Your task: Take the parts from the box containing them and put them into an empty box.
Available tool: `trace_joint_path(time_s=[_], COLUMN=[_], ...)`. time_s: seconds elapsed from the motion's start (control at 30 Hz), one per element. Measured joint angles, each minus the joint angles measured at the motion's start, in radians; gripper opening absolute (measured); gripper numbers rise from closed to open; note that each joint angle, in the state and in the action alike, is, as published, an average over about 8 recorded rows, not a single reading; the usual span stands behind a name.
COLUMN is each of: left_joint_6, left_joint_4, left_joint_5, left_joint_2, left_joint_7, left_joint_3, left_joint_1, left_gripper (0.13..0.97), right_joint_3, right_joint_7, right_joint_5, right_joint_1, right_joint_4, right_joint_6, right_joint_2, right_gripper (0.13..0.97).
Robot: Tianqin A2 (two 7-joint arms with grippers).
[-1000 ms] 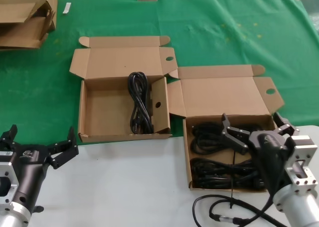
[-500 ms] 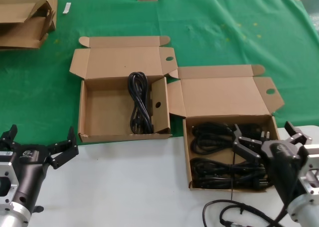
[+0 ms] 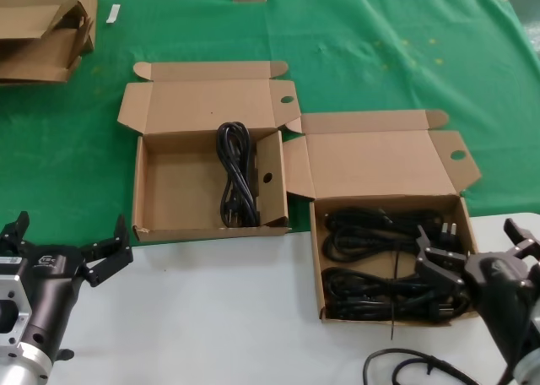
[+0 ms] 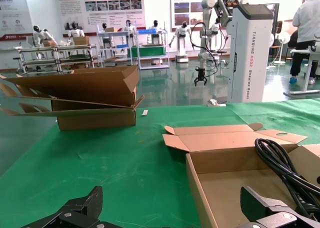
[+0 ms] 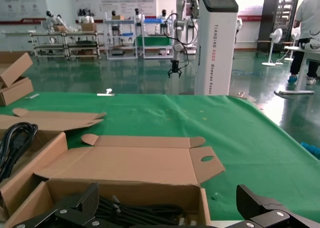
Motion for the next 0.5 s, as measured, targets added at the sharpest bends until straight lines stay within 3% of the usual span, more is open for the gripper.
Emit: trace_joint_path(time_s=[0.5], left_joint_6=[0.0], left_joint_4=[0.0], left_joint_5=[0.0], left_joint_2=[0.0], left_joint_7=[0.0], left_joint_3=[0.0], left_joint_1=[0.0], left_gripper=[0.966], right_joint_3=[0.024], right_joint_7=[-0.031], right_joint_5=[0.019], right_joint_1=[-0.014], right_joint_4=[0.006], right_joint_6=[-0.02], right_joint_2=[-0.002], right_gripper=[0.966])
